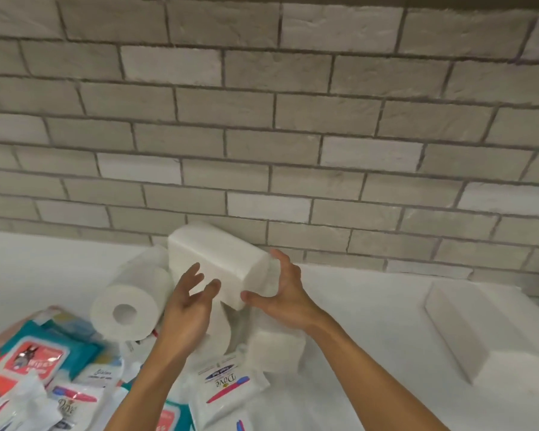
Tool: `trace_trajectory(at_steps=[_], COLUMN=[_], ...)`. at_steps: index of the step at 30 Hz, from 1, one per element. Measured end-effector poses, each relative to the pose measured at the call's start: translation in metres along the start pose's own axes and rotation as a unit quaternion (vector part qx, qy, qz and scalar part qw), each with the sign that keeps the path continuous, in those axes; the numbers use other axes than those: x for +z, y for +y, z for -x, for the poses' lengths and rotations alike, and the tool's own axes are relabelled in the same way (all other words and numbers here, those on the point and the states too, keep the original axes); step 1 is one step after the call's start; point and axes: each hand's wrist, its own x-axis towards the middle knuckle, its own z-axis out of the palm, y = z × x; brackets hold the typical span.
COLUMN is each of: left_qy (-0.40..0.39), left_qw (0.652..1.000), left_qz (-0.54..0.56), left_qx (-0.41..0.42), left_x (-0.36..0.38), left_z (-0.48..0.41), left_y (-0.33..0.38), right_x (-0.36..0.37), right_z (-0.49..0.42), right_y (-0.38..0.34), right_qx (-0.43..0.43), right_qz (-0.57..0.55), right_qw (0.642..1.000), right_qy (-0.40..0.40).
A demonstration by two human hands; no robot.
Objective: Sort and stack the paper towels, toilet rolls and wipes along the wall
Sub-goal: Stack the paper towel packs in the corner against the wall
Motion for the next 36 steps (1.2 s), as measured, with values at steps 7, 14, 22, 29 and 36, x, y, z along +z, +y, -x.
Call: trace_trajectory(at_steps=[7, 14, 22, 29, 36], left_qy=[-0.015, -0.035, -0.035, -0.059, -0.075], left_qw=[0.999, 0.996, 0.991, 0.963, 0.949], left_qz=[0.012, 0.046, 0.097, 0.229, 0.277], left_qx=[-0.032, -0.063, -0.081, -0.127, -0.131], left_x=[-0.019, -0.021, -0.032, -0.033, -0.033], left_z=[-0.016, -0.014, -0.008, -0.001, -0.002], left_y=[-0.015, -0.023, -0.025, -0.016, -0.018], right_x=[0.025, 0.048, 0.057, 0.080, 0.099], right_z=[-0.049, -0.051, 0.005, 0.069, 0.114], right_y=[-0.003, 0.004, -0.023, -0.037, -0.035], right_qx=[0.056, -0.010, -0.084, -0.158, -0.154], right_qz=[0.006, -0.044, -0.048, -0.013, 0.010], right_qw=[0.998, 0.991, 0.971, 0.936, 0.951], right_qy=[0.022, 0.126, 0.219, 0.315, 0.268])
